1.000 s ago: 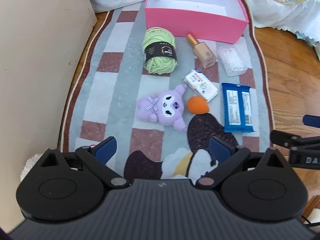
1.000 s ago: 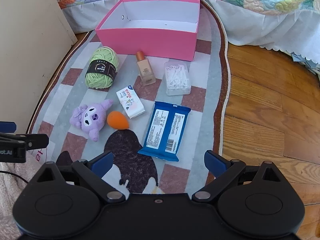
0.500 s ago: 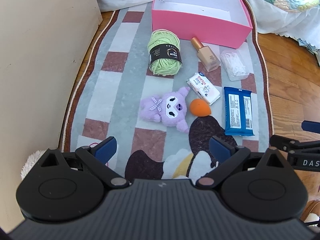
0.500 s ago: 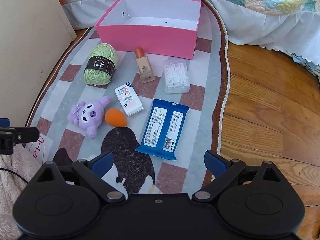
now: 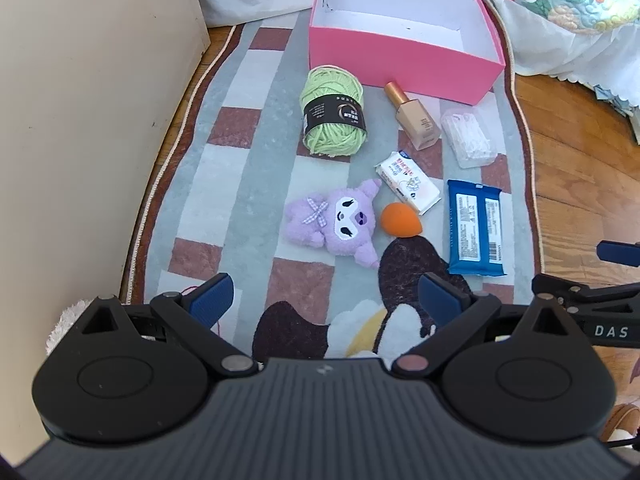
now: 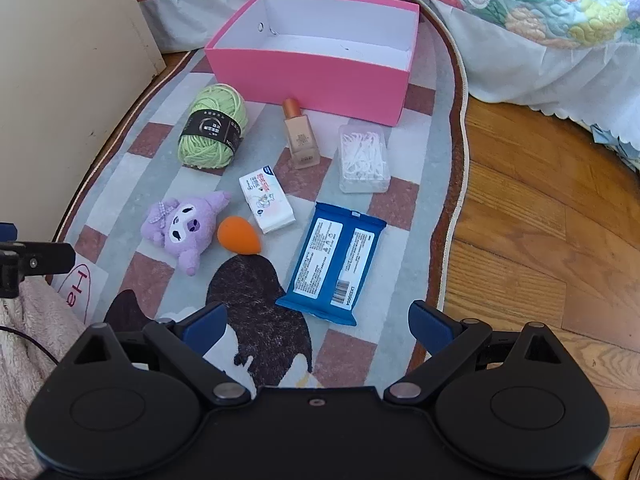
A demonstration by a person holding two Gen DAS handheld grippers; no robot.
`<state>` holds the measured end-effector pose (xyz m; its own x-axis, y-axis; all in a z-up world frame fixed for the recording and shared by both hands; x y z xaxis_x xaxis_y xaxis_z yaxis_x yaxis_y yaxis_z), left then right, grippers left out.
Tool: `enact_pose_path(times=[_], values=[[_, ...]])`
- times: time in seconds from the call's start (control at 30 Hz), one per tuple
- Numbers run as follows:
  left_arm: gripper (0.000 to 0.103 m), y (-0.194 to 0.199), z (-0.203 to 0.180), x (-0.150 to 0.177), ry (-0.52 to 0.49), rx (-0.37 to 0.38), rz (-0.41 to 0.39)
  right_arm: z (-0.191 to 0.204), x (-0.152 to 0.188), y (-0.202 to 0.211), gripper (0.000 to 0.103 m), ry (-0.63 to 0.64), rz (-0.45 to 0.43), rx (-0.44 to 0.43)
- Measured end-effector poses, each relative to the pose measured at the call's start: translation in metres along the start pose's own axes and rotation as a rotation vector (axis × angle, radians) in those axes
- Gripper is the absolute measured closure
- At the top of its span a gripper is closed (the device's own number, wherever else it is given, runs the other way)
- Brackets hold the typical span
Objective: Organize objects
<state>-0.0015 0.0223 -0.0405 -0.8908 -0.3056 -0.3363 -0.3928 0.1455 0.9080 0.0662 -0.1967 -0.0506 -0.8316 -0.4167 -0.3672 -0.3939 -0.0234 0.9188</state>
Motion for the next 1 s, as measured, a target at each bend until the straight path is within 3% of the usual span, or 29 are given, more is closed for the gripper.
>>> enact_pose_path(times=[0.1, 0.27, 0.33, 0.4, 0.47, 0.7, 0.83, 1.0], values=[[0.003, 0.006, 0.000, -0.007, -0.024, 0.005, -0.037, 0.002, -0.008, 0.011, 0.004, 0.032, -0.070, -0.025], [0.003, 0.006, 0.002, -0.025, -0.100, -0.017, -0.092, 0.014, -0.028, 0.028, 0.004, 0.214, -0.382, -0.015], [0.003, 0.000, 0.008, -0.034, -0.102, -0.008, -0.095, 0.023, -0.038, 0.020, 0.004, 0.276, -0.429, 0.003], [0.003, -0.010, 0.013, -0.045, -0.108, 0.005, -0.100, 0.031, -0.045, 0.009, 0.004, 0.292, -0.425, -0.024], [0.003, -0.029, 0.021, -0.055, -0.103, 0.040, -0.056, 0.041, -0.050, -0.002, 0.005, 0.316, -0.418, -0.110], [0.003, -0.092, 0.044, -0.069, -0.057, 0.013, 0.060, 0.081, -0.057, -0.037, 0.005, 0.350, -0.305, -0.322], [0.003, -0.114, 0.054, -0.067, -0.029, 0.025, 0.096, 0.099, -0.054, -0.057, 0.005, 0.354, -0.222, -0.381], [0.007, -0.135, 0.064, -0.064, 0.039, 0.116, 0.126, 0.118, -0.052, -0.080, 0.009, 0.324, -0.143, -0.452]])
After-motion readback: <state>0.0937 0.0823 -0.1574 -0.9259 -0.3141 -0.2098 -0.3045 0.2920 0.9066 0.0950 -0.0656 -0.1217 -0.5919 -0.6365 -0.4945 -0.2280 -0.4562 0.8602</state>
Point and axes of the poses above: each gripper's, at about its wrist camera, not at the fingertips, and y roughly against the way its jaws point, z to its left, x to its underside, the point moved 5 cm from there along -y, roughly the way its jaws point, and after that the axes turned 12 degrees about x, right-handed, at the moved point
